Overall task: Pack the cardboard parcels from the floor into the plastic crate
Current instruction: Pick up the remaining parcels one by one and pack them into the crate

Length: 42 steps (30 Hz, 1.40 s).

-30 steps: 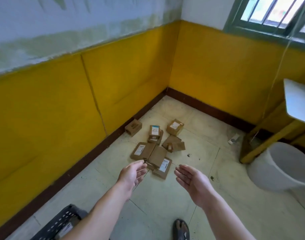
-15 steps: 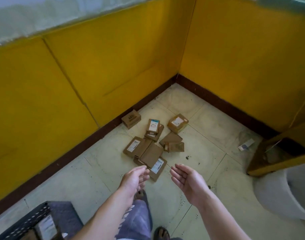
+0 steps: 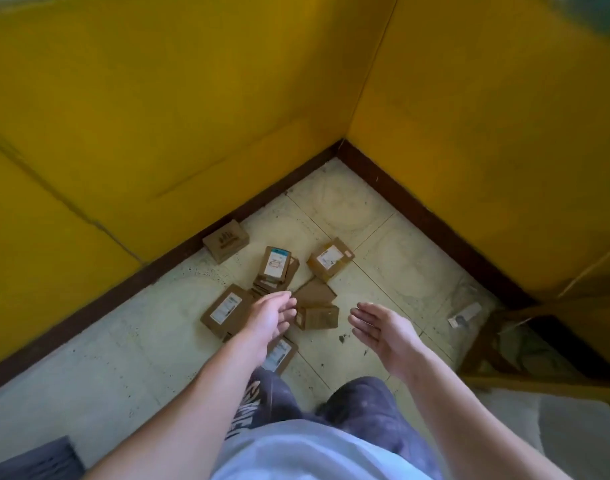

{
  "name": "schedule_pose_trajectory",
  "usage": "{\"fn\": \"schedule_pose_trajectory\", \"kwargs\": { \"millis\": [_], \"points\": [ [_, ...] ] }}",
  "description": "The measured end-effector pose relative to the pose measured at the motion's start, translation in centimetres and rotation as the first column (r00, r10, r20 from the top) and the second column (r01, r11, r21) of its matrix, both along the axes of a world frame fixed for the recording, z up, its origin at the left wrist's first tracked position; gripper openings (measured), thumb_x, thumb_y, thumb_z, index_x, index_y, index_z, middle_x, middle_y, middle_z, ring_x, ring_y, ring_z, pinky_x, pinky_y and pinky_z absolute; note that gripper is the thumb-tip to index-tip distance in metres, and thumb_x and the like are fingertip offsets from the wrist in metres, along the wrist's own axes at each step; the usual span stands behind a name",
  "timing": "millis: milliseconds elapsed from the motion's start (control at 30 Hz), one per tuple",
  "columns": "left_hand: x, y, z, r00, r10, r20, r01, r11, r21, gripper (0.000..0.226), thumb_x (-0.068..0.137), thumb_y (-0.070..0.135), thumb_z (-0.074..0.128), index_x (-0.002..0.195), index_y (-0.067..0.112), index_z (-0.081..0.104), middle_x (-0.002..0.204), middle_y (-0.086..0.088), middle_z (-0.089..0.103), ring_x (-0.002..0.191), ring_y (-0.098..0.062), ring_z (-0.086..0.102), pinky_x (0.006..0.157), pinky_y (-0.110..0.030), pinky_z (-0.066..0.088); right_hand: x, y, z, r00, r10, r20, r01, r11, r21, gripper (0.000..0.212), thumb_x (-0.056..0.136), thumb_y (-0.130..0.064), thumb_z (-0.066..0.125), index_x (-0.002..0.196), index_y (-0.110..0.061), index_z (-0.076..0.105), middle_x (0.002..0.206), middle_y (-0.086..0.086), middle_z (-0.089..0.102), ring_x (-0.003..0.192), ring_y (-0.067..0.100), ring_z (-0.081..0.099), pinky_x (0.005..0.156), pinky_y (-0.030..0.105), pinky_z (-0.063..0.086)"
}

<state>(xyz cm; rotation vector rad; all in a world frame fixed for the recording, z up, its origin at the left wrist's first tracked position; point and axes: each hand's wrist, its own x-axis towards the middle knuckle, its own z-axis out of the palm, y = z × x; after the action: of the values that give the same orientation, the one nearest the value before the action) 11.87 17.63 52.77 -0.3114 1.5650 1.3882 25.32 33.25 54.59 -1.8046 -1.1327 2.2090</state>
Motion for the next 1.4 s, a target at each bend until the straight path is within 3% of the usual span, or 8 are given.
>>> {"fn": "schedule_pose_trajectory", "kwargs": {
  "millis": [333,533,767,1000,1133,1233,1333,1400],
  "points": [
    [-3.8,16.6,-10.4,0.965,0.255,0.058,-0.245,0.959,-0.144,0.027,0.103,0.024,0.041,0.125,0.019,0.058,0.119,0.000,0.065,0.111,-0.015,0.060,0.096,-0.033,0.047,-7.7,24.2,-12.1,0.918,0.336,0.210,-0.346,0.938,0.015,0.025,0.098,-0.013,0.052,0.119,-0.004,0.064,0.110,0.011,0.071,0.101,0.022,0.068,0.089,0.034,0.054],
    [-1.7,28.5,-15.7,0.851,0.501,0.157,-0.456,0.854,-0.249,0.025,0.101,0.020,0.044,0.122,0.018,0.058,0.116,0.000,0.066,0.106,-0.016,0.063,0.081,-0.027,0.048,-10.7,36.7,-18.0,0.752,0.576,0.320,-0.566,0.813,-0.135,0.018,0.096,-0.016,0.057,0.110,-0.006,0.063,0.102,0.009,0.071,0.093,0.020,0.068,0.072,0.027,0.054],
    [-2.8,35.9,-24.5,0.816,0.557,0.150,-0.495,0.810,-0.316,0.023,0.097,0.020,0.053,0.118,0.018,0.061,0.113,-0.002,0.070,0.103,-0.016,0.065,0.080,-0.029,0.048,-14.4,43.1,-27.5,0.514,0.744,0.426,-0.769,0.620,-0.156,0.011,0.096,-0.009,0.053,0.090,-0.011,0.062,0.097,0.009,0.065,0.101,0.026,0.063,0.084,0.033,0.054],
    [-3.7,38.0,-39.4,0.832,0.526,0.176,-0.433,0.814,-0.387,0.009,0.095,0.013,0.055,0.095,0.014,0.064,0.096,-0.007,0.064,0.088,-0.019,0.058,0.078,-0.033,0.048,-16.4,45.8,-43.9,0.344,0.800,0.492,-0.880,0.457,-0.126,0.029,0.095,-0.011,0.054,0.121,0.002,0.058,0.124,0.021,0.061,0.120,0.033,0.056,0.103,0.047,0.046],
    [-4.3,39.3,-49.1,0.843,0.513,0.160,-0.407,0.804,-0.434,0.022,0.093,0.014,0.058,0.113,0.019,0.061,0.094,-0.002,0.064,0.093,-0.019,0.061,0.090,-0.038,0.050,-17.3,45.4,-53.3,0.208,0.836,0.508,-0.957,0.280,-0.069,0.040,0.097,-0.016,0.050,0.135,-0.004,0.051,0.144,0.013,0.047,0.129,0.029,0.046,0.109,0.045,0.038],
    [-5.3,40.8,-54.3,0.902,0.418,0.107,-0.338,0.838,-0.428,0.019,0.093,0.013,0.055,0.104,0.029,0.059,0.091,0.006,0.059,0.080,-0.009,0.055,0.076,-0.028,0.046,-17.6,44.9,-58.7,0.295,0.798,0.525,-0.929,0.369,-0.038,0.058,0.095,-0.030,0.055,0.148,-0.018,0.036,0.153,0.006,0.036,0.137,0.028,0.038,0.110,0.041,0.033],
    [-6.0,41.8,-58.7,0.939,0.338,0.069,-0.288,0.878,-0.383,0.044,0.092,0.012,0.055,0.135,0.018,0.051,0.120,0.003,0.061,0.098,-0.011,0.057,0.075,-0.022,0.040,-18.1,45.0,-62.9,0.422,0.750,0.509,-0.864,0.502,-0.023,0.068,0.093,-0.032,0.059,0.152,-0.021,0.027,0.155,0.006,0.034,0.138,0.027,0.036,0.103,0.036,0.032],
    [-6.0,42.0,-60.2,0.944,0.326,0.045,-0.286,0.881,-0.378,0.044,0.093,0.009,0.051,0.136,0.016,0.052,0.126,0.004,0.060,0.106,-0.012,0.054,0.076,-0.019,0.039,-18.5,45.0,-64.6,0.445,0.752,0.486,-0.854,0.519,-0.021,0.060,0.090,-0.025,0.059,0.146,-0.020,0.038,0.145,0.008,0.047,0.130,0.029,0.046,0.098,0.036,0.037]
  ]
}}
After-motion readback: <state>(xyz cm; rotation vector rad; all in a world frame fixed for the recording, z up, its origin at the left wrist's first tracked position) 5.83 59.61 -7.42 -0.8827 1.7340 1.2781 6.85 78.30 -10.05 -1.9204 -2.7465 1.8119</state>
